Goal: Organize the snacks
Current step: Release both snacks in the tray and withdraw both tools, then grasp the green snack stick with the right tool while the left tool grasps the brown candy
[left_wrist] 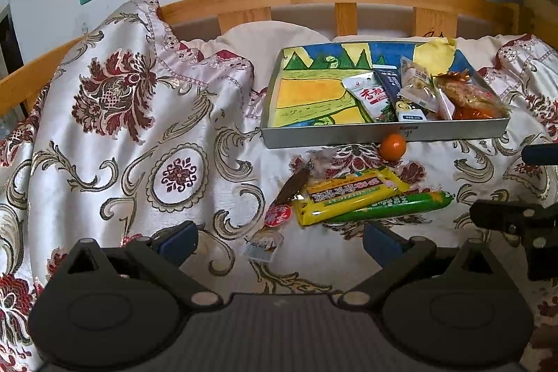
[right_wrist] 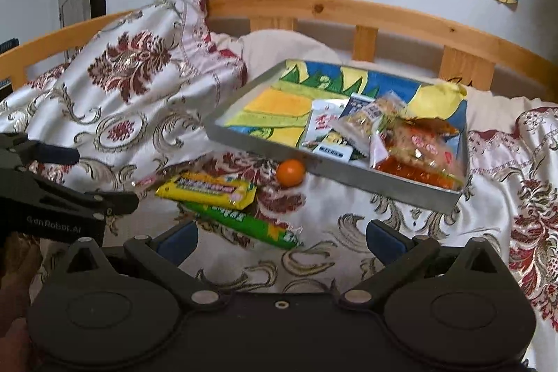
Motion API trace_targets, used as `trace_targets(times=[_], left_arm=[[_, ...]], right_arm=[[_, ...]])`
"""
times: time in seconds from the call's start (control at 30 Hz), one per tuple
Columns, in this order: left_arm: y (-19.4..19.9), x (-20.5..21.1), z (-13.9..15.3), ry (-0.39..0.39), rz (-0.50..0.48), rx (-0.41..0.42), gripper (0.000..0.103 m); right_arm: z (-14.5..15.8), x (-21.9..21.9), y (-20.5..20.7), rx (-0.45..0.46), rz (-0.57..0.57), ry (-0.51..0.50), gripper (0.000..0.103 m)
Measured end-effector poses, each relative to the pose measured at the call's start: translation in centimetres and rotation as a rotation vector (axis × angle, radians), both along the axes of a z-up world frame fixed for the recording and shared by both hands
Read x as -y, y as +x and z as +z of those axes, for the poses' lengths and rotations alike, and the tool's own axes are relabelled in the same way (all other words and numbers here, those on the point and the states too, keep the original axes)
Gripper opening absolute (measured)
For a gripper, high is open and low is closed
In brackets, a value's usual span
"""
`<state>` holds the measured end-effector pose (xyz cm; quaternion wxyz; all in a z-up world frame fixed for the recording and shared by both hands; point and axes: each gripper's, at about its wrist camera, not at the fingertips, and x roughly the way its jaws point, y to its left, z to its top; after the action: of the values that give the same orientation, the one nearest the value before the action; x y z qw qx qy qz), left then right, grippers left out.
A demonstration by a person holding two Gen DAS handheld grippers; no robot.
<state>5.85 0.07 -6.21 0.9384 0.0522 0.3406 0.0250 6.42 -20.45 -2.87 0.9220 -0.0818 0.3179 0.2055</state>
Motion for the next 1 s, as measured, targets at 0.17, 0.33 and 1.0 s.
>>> trace_targets(times=[0.17, 0.33, 1.0], left_arm=[[0.2, 0.1, -0.3, 0.007, 0.000, -0.014, 0.102], [0.4, 0.2, -0.6, 0.013, 0.000, -0.027, 0.102], [3.2, -0.9, -2.1, 0.005, 0.049, -0.123, 0.102]], right_arm=[[-0.3, -0.2, 0.1, -0.019, 0.007, -0.002, 0.102], [-0.5, -0.3, 0.2, -0.038, 0.009, -0.001, 0.102], [-1.9, -0.6, 2.0, -0.098, 0.060, 0.014, 0.102]])
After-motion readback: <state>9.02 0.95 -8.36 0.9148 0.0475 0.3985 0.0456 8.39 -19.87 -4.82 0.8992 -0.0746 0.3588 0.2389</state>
